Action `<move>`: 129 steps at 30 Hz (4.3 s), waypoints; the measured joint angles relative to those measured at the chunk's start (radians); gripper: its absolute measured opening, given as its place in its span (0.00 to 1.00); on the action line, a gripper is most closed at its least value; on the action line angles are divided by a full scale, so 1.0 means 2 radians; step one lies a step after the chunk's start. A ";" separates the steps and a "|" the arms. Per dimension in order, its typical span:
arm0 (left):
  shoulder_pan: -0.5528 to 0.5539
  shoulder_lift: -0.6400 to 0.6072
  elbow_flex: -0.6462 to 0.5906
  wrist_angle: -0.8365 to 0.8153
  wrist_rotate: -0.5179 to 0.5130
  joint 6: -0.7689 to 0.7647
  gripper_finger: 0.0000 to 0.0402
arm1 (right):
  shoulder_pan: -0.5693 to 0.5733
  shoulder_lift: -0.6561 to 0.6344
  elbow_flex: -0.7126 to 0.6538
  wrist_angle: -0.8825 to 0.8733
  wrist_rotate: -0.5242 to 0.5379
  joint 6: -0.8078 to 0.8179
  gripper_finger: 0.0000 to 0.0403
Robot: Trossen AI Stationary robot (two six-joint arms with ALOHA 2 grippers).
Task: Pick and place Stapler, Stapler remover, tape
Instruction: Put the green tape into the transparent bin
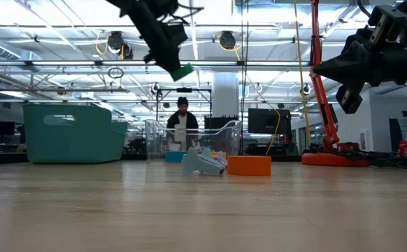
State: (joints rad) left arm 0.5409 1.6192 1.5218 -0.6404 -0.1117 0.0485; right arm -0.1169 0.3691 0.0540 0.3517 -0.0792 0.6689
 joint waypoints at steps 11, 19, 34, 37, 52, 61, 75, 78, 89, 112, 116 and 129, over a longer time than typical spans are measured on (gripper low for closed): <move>0.045 0.146 0.098 -0.034 0.047 0.050 0.09 | 0.000 0.000 0.000 0.002 0.000 0.000 0.01; 0.044 0.224 0.126 -0.036 0.070 0.064 0.09 | 0.000 0.000 0.000 0.002 0.000 0.000 0.01; 0.047 0.274 0.128 -0.064 0.054 0.092 0.09 | 0.000 0.000 0.000 0.008 0.000 0.000 0.01; 0.046 0.282 0.128 -0.078 0.042 0.101 0.09 | 0.000 0.000 0.000 0.014 0.000 0.000 0.01; 0.054 0.290 0.128 -0.102 0.032 0.088 0.09 | 0.000 0.000 0.000 0.017 0.000 0.000 0.01; 0.045 0.285 0.127 -0.078 0.062 0.084 0.09 | 0.000 0.000 0.000 0.017 0.000 0.000 0.01; 0.033 0.293 0.127 -0.033 0.096 0.099 0.09 | 0.000 0.000 0.000 0.017 0.000 0.000 0.01; 0.035 0.298 0.127 -0.044 0.094 0.101 0.09 | 0.000 0.000 0.000 0.017 0.000 0.000 0.01; 0.047 0.298 0.128 -0.077 0.081 0.102 0.09 | 0.000 0.000 0.000 0.019 0.000 0.000 0.01; 0.046 0.294 0.144 -0.075 0.062 0.087 0.09 | 0.000 0.000 0.000 0.018 0.000 0.000 0.01; 0.046 0.297 0.144 -0.089 0.063 0.083 0.09 | 0.000 0.000 0.000 0.018 0.000 0.000 0.01; 0.046 0.298 0.144 -0.085 0.039 0.061 0.18 | 0.000 0.000 0.000 0.018 0.000 0.000 0.01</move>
State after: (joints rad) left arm 0.6325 2.2150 1.8099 -0.8099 -0.0345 0.1699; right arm -0.1165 0.3691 0.0540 0.3885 -0.0799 0.6697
